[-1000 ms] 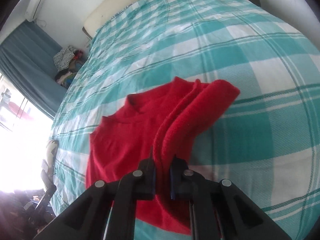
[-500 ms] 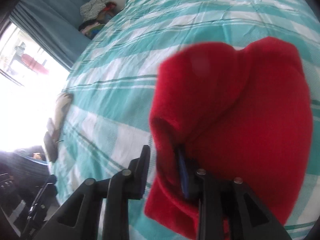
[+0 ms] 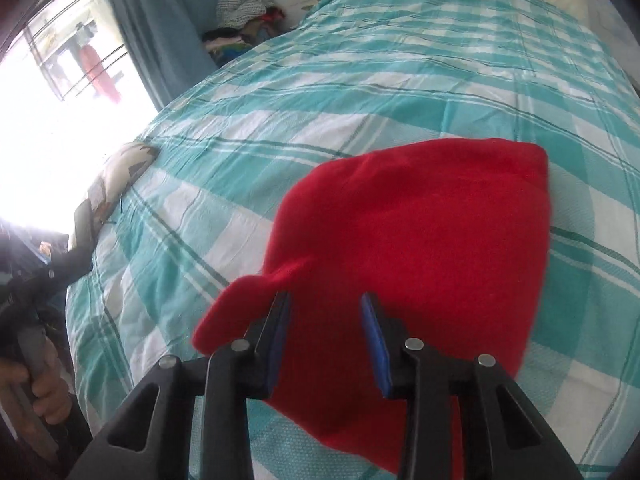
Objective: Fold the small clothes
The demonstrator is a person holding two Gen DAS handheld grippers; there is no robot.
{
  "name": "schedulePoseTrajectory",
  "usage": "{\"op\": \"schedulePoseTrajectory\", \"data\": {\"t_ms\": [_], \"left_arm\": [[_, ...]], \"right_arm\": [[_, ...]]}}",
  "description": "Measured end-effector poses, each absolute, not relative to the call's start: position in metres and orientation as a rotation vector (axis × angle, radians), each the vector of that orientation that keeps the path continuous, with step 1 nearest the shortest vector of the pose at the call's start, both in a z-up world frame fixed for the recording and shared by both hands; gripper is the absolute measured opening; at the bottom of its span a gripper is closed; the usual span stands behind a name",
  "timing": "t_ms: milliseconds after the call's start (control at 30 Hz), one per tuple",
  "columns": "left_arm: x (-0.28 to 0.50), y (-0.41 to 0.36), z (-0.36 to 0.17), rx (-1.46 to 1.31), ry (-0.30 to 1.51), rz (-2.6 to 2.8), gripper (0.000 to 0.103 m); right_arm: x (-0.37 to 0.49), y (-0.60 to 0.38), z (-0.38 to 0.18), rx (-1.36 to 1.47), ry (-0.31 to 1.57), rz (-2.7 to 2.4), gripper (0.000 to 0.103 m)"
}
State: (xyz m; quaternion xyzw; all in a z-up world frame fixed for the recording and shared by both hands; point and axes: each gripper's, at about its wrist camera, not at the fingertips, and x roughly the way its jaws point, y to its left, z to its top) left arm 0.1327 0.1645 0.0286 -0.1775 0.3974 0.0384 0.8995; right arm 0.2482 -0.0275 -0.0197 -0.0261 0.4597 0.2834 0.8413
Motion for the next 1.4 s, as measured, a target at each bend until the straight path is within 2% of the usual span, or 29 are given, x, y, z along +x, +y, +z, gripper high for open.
{"op": "schedulePoseTrajectory", "data": {"t_ms": [100,200,400,467,600,700,733,800,900,1167,1400], "left_arm": [[0.134,0.165,0.024,-0.360,0.835,0.088,0.101],[0.135,0.166,0.022,-0.358,0.843,0.090,0.101],[0.136,0.164,0.026,-0.360,0.838,0.076,0.101],[0.136,0.159,0.025,-0.346,0.841,0.071,0.101],[0.136,0.146,0.021,-0.304,0.853,0.064,0.101],[0.136,0.137,0.017,-0.277,0.865,0.064,0.101],[0.136,0.134,0.016,-0.270,0.870,0.061,0.101],[0.137,0.126,0.014,-0.252,0.875,0.051,0.101],[0.135,0.109,0.014,-0.212,0.868,0.024,0.101],[0.122,0.050,0.011,-0.064,0.826,-0.077,0.101],[0.116,0.011,0.005,0.060,0.810,-0.125,0.101]], "right_arm": [[0.232,0.000,-0.051,-0.219,0.984,0.593,0.037],[0.222,0.001,-0.042,-0.291,0.921,0.580,0.037],[0.195,-0.057,0.009,-0.102,0.844,0.553,0.037],[0.189,-0.077,0.002,-0.058,0.868,0.499,0.037],[0.181,-0.099,-0.048,-0.037,1.000,0.437,0.037],[0.160,-0.107,-0.043,-0.032,0.953,0.424,0.037],[0.154,-0.109,-0.039,-0.036,0.944,0.406,0.038],[0.138,-0.117,-0.031,-0.047,0.913,0.366,0.057],[0.117,-0.132,-0.020,-0.065,0.849,0.298,0.074],[0.101,-0.152,-0.007,-0.180,0.822,0.139,0.075],[0.088,-0.148,0.015,-0.266,0.726,0.075,0.075]]}}
